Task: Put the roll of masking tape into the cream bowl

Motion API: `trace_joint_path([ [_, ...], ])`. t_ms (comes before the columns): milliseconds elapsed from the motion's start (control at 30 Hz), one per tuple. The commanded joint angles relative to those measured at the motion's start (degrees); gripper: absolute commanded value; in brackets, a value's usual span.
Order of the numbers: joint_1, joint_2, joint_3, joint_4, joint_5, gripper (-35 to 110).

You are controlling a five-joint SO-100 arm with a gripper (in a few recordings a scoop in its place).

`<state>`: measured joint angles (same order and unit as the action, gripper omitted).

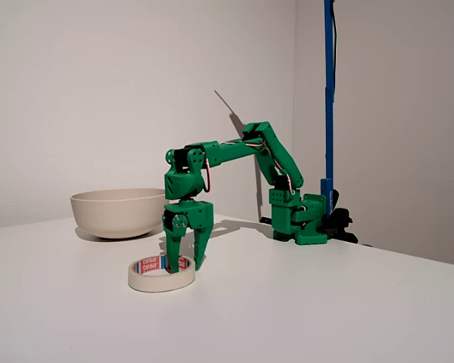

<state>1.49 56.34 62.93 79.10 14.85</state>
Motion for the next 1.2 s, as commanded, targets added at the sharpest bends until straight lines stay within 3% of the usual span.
trace_joint_path([
  [0, 0.3, 1.4, -3.6, -0.4, 0.7, 10],
  [133, 0.0, 0.6, -4.0, -0.8, 1.1, -8],
  [667, -1.1, 3.7, -14.4, 4.9, 1.6, -8],
  [1167, -1.1, 32.1, -27.7, 17.1, -0.2, -8],
])
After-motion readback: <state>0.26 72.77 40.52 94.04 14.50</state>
